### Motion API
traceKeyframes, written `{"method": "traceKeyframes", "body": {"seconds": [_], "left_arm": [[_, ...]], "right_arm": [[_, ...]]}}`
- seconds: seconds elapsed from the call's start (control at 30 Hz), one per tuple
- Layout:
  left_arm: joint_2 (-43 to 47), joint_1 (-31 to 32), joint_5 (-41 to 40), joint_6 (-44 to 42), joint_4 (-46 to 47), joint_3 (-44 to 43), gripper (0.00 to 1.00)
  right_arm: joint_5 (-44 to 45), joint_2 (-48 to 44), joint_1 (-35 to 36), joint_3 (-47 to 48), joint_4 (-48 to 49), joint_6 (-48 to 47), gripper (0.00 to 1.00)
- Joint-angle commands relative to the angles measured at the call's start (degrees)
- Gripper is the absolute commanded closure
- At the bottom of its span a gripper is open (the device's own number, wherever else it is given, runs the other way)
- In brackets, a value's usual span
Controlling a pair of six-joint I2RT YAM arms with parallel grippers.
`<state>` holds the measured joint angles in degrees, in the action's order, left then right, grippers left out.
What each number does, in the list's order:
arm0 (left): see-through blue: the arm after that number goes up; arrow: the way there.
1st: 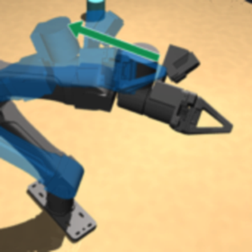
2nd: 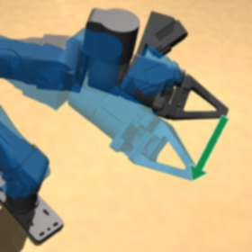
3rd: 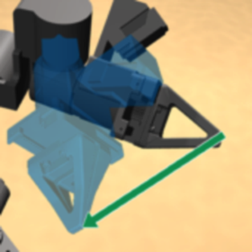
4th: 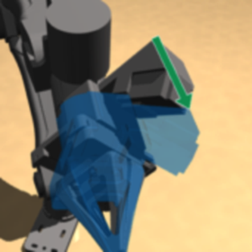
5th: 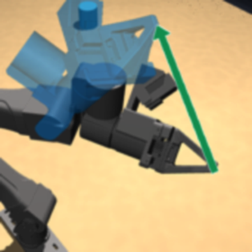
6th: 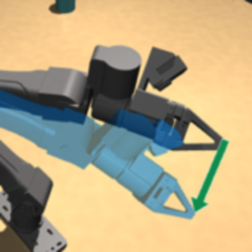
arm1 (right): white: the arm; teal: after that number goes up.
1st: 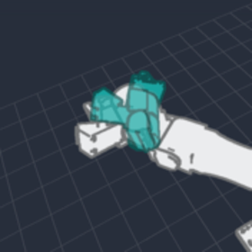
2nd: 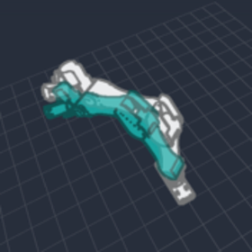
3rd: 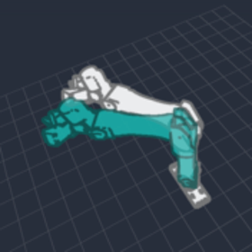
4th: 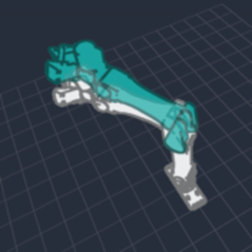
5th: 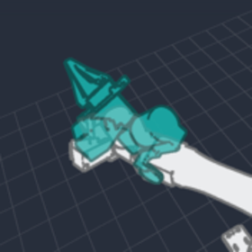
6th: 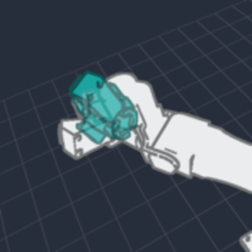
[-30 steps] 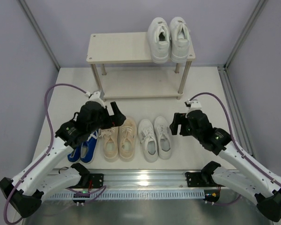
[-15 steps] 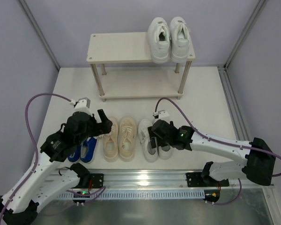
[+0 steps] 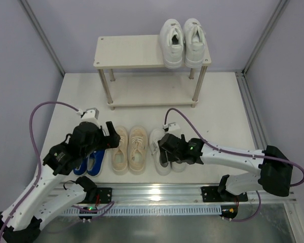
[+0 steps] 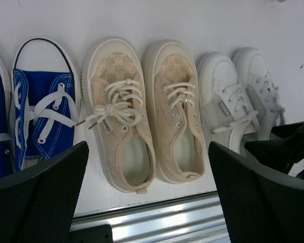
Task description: Place and organize the shoes onto the shoe shelf
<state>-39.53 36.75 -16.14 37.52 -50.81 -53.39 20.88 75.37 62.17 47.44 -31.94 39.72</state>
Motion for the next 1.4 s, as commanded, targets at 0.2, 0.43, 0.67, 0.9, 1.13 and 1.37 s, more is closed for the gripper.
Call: {"method": "traceKeyframes", "body": {"seconds": [0.2, 0.43, 0.67, 0.9, 1.13, 1.37], "left_arm": [[-12.66, 1.12, 8.75, -0.96, -1.14, 0.12, 0.06], [-18.48, 5.17, 1.83, 2.73, -1.65, 2.67, 0.13], [-18.65, 5.0, -12.06, 4.06, -12.11, -4.78, 0.06], [-23.39, -5.19, -0.14, -6.31, -12.93, -9.37, 0.03], [-26.29, 0.85, 7.09, -0.62, -3.08, -8.4, 0.09], [-33.07, 7.54, 1.99, 4.14, -1.67, -8.31, 0.1]], "right_arm": [[6.35, -17.17, 0.58, 5.11, -5.41, -0.7, 0.2], [11.72, -24.31, 0.58, 5.73, -8.57, -1.84, 0.19], [11.81, -26.15, 0.58, 3.71, -7.87, -2.63, 0.18], [11.11, -29.93, 0.58, -0.67, -3.66, -5.09, 0.15], [10.58, -31.6, 0.58, -3.32, -3.3, -4.48, 0.15], [11.72, -32.13, 0.49, -3.41, -4.79, -3.87, 0.14]]}}
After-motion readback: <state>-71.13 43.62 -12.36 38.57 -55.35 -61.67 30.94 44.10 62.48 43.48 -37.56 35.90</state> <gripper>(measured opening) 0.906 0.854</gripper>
